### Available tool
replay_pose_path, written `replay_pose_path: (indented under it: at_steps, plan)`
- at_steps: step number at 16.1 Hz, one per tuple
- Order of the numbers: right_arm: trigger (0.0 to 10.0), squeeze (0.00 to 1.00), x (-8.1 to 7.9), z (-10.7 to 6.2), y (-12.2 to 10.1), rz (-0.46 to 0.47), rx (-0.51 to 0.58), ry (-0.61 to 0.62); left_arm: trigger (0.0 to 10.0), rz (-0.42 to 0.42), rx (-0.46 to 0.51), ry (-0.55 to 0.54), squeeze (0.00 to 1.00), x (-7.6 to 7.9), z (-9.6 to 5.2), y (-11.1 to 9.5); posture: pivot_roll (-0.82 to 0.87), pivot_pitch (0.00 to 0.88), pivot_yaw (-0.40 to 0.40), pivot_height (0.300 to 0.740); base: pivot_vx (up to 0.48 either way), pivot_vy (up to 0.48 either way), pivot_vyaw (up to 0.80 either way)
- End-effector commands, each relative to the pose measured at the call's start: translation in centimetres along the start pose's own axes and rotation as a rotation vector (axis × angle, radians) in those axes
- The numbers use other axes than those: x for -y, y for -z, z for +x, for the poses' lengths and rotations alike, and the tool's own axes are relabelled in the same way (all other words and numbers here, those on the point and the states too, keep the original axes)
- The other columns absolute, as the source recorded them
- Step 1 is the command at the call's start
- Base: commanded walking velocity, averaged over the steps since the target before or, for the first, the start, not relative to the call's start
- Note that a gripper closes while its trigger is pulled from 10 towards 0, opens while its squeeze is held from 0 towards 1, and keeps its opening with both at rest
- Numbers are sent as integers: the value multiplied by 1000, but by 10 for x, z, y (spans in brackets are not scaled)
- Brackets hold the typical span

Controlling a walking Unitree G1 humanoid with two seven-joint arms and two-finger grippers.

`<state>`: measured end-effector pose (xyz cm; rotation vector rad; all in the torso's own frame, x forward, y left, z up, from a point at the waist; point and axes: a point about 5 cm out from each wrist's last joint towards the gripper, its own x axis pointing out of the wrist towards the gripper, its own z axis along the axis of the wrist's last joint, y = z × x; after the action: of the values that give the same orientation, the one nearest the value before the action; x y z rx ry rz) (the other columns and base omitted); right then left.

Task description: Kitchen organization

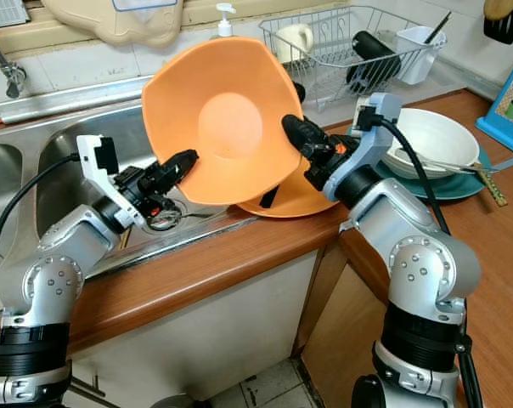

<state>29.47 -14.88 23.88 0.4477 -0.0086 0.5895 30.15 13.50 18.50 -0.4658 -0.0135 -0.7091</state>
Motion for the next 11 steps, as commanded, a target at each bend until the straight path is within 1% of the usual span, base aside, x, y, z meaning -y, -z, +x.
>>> replay_pose_path:
  at_steps: [1,9,10,11]
  plan:
    - [0,0,-4,-1,-8,-23,51,2,0,31,-22,-11,0,1,-2,0,-180,0,81,740,0,0,0]
    - [0,0,-4,-1,-8,-44,44,13,0,40,-38,-17,0,2,0,5,-186,0,85,740,0,0,0]
    - [3255,0,-5,-1,-8,-49,43,13,0,41,-38,-16,0,2,0,4,-186,0,84,740,0,0,0]
    - [8824,0,-5,0,-8,-51,42,15,0,41,-37,-16,0,2,1,4,-186,0,84,740,0,0,0]
